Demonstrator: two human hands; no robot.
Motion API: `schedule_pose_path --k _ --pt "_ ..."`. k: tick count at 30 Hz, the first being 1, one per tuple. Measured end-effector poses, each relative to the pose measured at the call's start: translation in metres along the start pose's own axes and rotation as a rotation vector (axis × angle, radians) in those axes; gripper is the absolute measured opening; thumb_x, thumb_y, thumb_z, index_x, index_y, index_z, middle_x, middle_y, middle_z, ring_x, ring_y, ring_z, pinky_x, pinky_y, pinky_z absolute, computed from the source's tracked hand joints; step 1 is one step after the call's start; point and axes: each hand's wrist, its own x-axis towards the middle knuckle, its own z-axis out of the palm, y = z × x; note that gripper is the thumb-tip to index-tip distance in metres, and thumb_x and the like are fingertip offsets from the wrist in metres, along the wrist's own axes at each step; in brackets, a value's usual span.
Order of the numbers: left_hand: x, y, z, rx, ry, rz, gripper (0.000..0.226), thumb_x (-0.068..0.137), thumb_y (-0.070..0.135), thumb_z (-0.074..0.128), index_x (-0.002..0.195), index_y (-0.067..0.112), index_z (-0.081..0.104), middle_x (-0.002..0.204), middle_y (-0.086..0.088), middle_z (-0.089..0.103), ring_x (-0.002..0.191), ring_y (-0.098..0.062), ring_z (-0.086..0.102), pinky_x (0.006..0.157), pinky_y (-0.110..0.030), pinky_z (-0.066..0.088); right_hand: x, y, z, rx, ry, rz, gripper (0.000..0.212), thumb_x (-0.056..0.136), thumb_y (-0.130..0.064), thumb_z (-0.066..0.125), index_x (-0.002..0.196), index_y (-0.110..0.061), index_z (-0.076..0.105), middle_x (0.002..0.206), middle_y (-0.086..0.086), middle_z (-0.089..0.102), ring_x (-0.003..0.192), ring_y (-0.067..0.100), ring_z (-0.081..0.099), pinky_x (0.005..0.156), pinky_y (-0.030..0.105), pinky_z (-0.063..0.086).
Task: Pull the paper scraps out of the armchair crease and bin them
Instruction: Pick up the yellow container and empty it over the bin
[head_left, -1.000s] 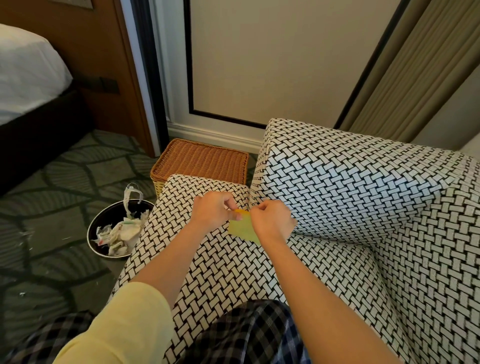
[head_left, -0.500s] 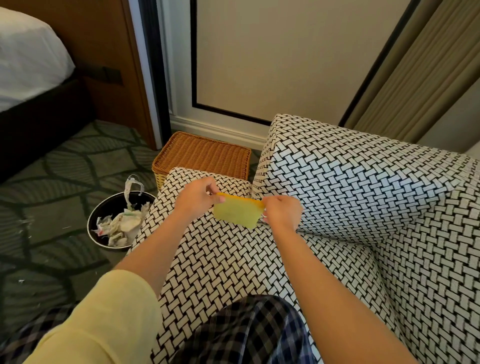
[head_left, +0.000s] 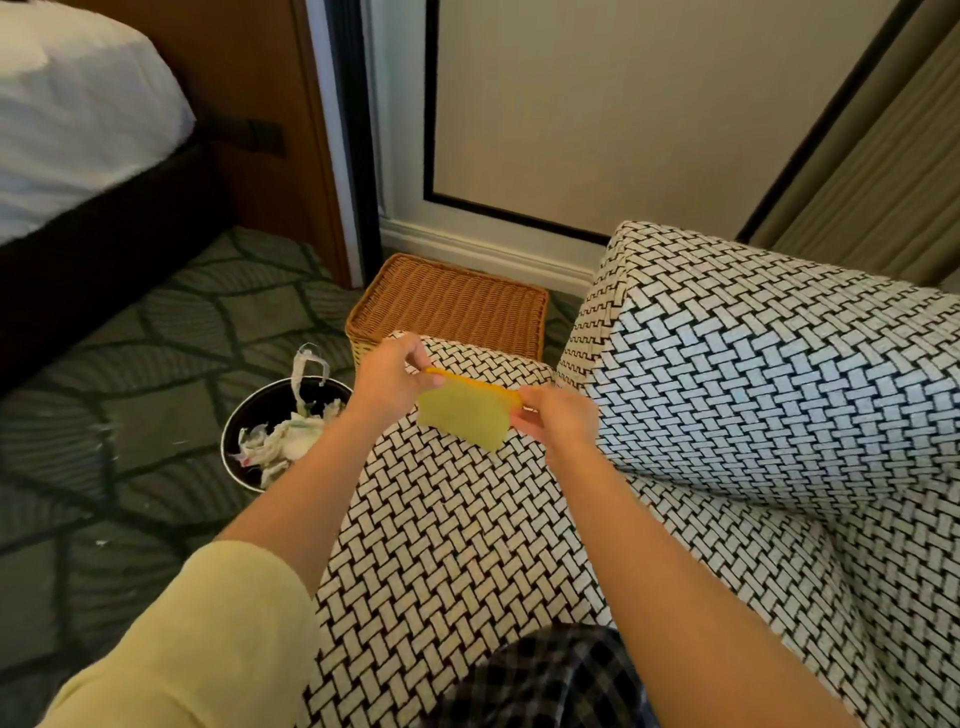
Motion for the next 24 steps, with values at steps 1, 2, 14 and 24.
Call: schedule_pose_path --k 1,2,14,24 --pt "0.003 -0.001 0.0 -0.001 0.0 0.001 0.034 0.077 0.014 0.072 0.063 0.021 0.042 0.072 0.009 0.046 0.083 -0.017 0.046 0.073 -0.029 0.035 0.003 -0.003 0.004 0.022 0.012 0.013 0.013 0.084 0.003 0.06 0.073 -0.003 0.06 0.075 0.008 0.061 0.061 0.016 0.06 0.072 0.03 0.057" --pt "0.007 -0.002 0.0 -0.015 -0.006 -0.004 0.031 0.078 0.013 0.071 0.065 0.019 0.043 0.071 0.009 0.046 0.081 -0.018 0.048 0.074 -0.031 0.039 0.007 -0.007 0.009 0.031 0.028 0.018 0.012 0.085 0.003 0.059 0.074 -0.002 0.059 0.071 0.007 0.06 0.061 0.015 0.06 0.075 0.031 0.057" --pt "0.084 -0.014 -0.025 -0.22 -0.089 -0.054 0.027 0.087 0.01 0.062 0.073 0.018 0.04 0.066 0.0 0.054 0.055 -0.01 0.055 0.057 -0.021 0.05 0.072 -0.047 0.075 0.172 0.045 -0.032 0.017 0.086 -0.002 0.059 0.103 0.002 0.062 0.075 0.005 0.065 0.07 0.012 0.066 0.078 0.023 0.055" --pt "0.15 -0.034 0.016 -0.244 -0.076 -0.064 0.025 0.088 0.014 0.06 0.074 0.023 0.041 0.079 0.009 0.053 0.067 -0.004 0.061 0.072 -0.032 0.055 0.149 -0.062 0.102 0.352 0.095 -0.021 0.013 0.087 -0.006 0.06 0.099 -0.003 0.061 0.081 0.003 0.062 0.07 0.008 0.061 0.073 0.024 0.057"
